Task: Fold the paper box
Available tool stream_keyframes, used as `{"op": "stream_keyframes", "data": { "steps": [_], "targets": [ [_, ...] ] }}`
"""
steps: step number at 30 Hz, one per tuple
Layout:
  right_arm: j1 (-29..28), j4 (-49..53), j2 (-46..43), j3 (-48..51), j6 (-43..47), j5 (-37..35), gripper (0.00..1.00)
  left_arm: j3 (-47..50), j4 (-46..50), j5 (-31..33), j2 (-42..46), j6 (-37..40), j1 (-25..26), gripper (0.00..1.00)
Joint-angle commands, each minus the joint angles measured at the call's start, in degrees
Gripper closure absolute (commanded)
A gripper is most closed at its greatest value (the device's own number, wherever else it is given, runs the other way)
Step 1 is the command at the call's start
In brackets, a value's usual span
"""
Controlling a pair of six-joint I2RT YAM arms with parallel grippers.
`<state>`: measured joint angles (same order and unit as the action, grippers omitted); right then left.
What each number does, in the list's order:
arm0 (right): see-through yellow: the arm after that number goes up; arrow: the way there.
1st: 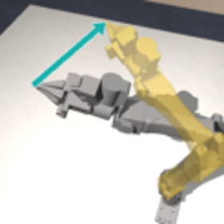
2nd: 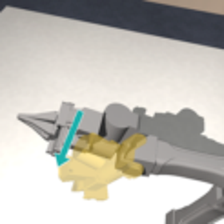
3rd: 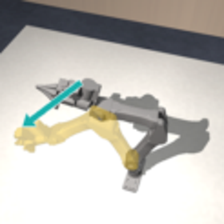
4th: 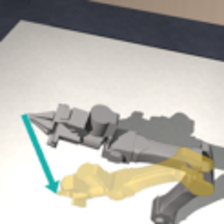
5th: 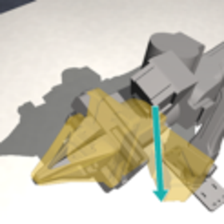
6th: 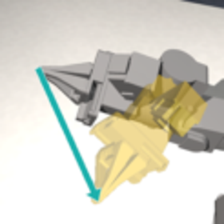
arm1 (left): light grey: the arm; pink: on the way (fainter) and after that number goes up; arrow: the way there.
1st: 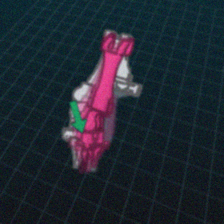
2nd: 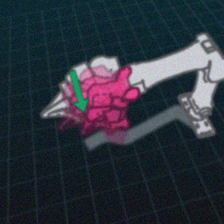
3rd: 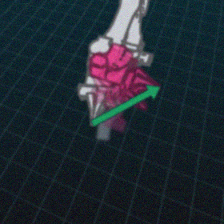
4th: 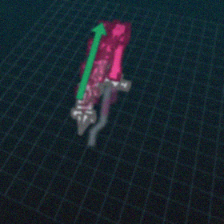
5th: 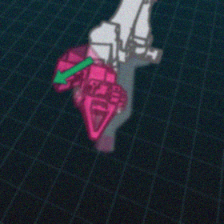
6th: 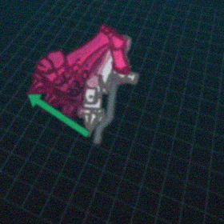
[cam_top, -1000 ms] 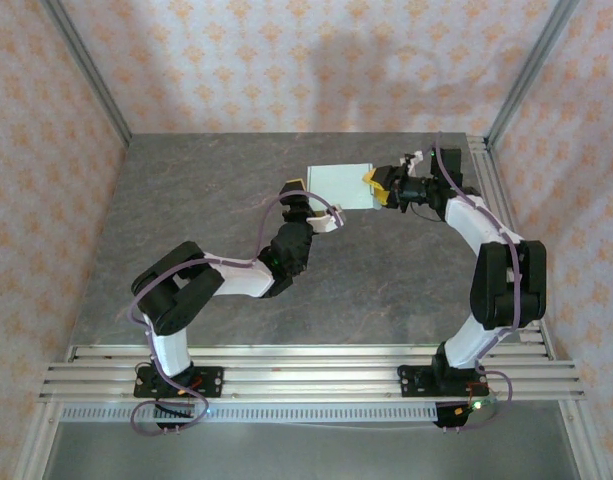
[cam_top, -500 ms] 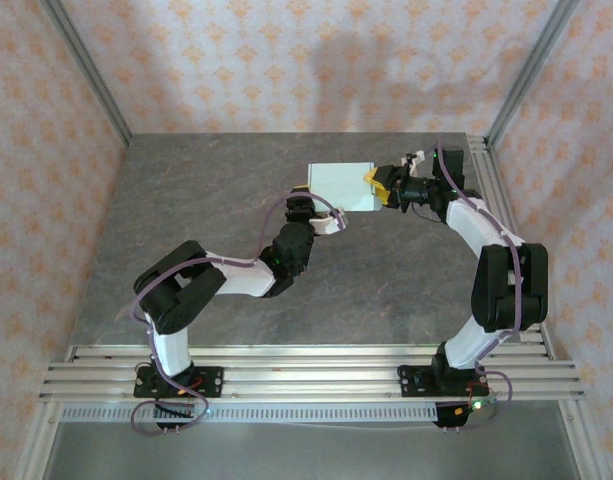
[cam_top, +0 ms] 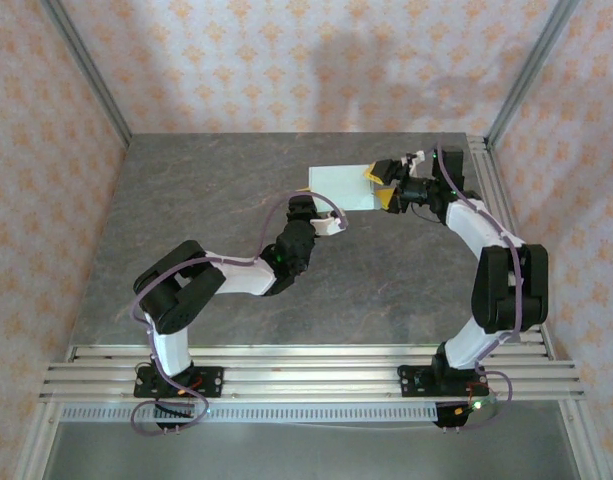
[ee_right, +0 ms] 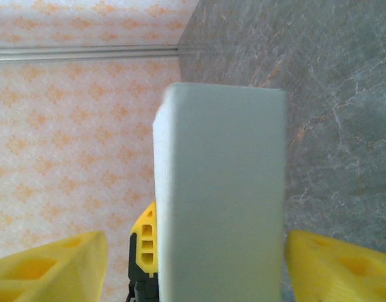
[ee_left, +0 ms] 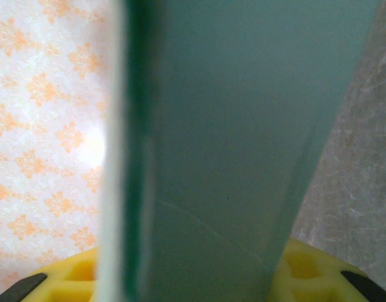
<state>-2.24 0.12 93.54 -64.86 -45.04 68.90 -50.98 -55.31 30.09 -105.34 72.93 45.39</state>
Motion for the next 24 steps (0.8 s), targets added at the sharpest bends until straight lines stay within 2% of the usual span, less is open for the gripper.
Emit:
{"op": "stream_keyframes", "data": {
  "steps": [1,6,8,10,13,19,24],
  "targets": [
    [-0.09,-4.28,-3.35,0.61,0.59,-4.26,0.19,-1.58,10.38,0.46,4.42,-7.20,-0.13,0.64],
    [1.62,-6.96,-4.71,2.10,1.58,-8.60,0.17,-4.22,32.26,-3.92,9.79,-21.36,-1.57,0.62],
    [2.59,-6.48,-5.78,2.93,3.50,-10.64,0.17,-7.84,47.23,-9.85,11.66,-28.69,-3.00,0.61],
    [3.11,-3.79,-6.95,2.94,7.70,-12.20,0.18,-10.23,57.52,-14.76,12.72,-33.49,-4.16,0.62],
    [3.12,1.76,-8.70,2.66,14.81,-16.07,0.18,-11.07,65.99,-19.52,13.74,-35.79,-4.86,0.62],
    [2.77,10.89,-14.00,2.20,31.45,-20.47,0.20,-17.74,85.17,-33.80,12.17,-39.60,-8.35,0.64],
    [0.71,21.36,-19.28,0.84,45.59,-27.62,0.20,-23.31,97.41,-41.12,9.00,-41.00,-10.00,0.63]
  ]
}}
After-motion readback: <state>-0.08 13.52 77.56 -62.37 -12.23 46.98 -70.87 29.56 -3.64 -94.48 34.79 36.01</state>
